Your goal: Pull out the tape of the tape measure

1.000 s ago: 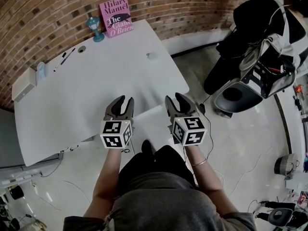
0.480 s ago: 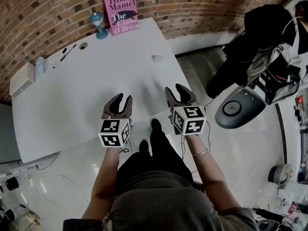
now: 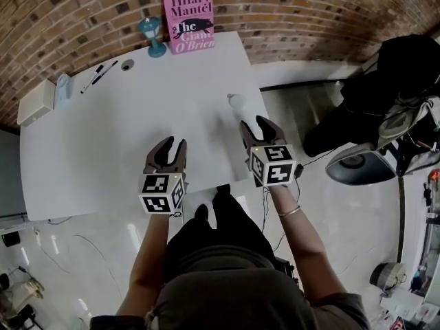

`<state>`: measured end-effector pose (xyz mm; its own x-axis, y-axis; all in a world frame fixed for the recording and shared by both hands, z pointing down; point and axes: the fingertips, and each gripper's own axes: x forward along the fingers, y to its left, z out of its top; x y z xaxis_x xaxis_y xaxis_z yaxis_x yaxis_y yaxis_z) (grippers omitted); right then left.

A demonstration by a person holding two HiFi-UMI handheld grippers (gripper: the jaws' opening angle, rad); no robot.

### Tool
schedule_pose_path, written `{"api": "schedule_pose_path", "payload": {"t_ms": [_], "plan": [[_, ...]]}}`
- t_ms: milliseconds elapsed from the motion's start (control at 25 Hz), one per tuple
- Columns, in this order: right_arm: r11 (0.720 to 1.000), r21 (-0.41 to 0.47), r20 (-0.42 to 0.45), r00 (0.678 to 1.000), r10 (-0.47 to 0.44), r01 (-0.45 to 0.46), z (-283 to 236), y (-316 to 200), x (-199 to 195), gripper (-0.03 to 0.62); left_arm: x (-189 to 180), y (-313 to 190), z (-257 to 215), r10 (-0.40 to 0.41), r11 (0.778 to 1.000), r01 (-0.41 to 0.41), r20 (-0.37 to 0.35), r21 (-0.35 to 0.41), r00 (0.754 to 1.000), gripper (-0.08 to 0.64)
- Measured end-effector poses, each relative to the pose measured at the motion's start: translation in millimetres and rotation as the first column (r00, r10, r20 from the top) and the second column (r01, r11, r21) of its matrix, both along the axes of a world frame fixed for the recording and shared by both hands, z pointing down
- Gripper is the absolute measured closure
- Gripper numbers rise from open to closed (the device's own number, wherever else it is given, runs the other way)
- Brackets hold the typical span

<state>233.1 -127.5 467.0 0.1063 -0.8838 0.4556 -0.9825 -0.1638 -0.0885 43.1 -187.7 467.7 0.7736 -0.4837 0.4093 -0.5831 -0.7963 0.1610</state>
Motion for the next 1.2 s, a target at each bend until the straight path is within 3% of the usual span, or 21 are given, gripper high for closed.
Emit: {"api": "schedule_pose_path", "payload": {"t_ms": [560,1200], "plan": [[0.976,-0.152,-0.002,0.987,-0.160,0.157,60.0,-60.7,41.3,0.357,13.8,-25.5,18.6,-0.156,0.986,0.158,0.056,-0.044,0.986,0.445],[0.921,-0.290,0.005,0.962,-0.273,0.262,109.2,-92.6,42.9,0.333,-2.2,-31.2,37.4,-0.287,0.950,0.296,0.099,-0.093,0.953,0.445]]}}
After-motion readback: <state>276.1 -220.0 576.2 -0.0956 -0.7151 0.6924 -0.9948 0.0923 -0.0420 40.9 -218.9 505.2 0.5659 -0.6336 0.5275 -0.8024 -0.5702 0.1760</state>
